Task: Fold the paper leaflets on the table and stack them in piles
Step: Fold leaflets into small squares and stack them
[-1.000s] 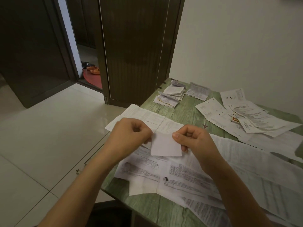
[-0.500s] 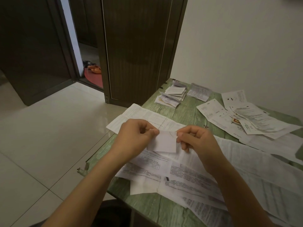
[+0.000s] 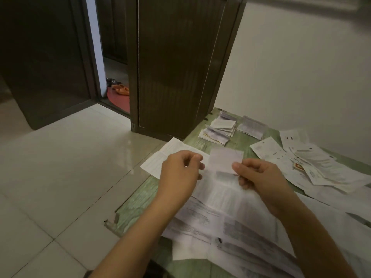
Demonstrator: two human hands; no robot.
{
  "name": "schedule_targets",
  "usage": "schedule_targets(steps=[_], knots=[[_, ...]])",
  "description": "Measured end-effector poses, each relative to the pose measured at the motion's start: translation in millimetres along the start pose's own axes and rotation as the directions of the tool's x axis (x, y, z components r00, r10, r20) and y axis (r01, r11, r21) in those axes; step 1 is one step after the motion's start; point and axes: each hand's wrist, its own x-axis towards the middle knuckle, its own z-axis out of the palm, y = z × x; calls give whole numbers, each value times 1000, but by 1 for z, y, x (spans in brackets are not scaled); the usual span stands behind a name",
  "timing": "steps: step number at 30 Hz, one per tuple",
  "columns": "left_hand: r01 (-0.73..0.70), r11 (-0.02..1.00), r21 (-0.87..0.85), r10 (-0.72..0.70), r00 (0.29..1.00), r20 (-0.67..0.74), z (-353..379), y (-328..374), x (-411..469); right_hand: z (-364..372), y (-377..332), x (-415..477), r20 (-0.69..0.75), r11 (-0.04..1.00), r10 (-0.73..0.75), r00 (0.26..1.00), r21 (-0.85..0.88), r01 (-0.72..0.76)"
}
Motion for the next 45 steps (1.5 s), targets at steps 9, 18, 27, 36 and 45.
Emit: schedule_targets(steps=[9, 18, 27, 36, 45], knots=[[251, 930, -270, -252, 967, 34, 1, 5, 23, 27, 9, 113, -194, 940, 342, 919, 66, -336], [280, 913, -297, -285, 958, 28, -10, 2, 35, 21, 14, 95, -275, 896, -31, 961, -434, -95], [192, 974, -120, -188, 981, 46, 1, -2, 21, -5, 4, -8, 30, 668, 120, 992, -742, -59], [197, 963, -185, -188, 980, 63, 22, 0, -2, 27, 33, -58, 140, 582, 10, 990, -806, 108], [-116, 990, -84, 107, 989, -104, 17, -2, -14, 45, 42, -51, 222, 151, -142, 965, -958, 243]])
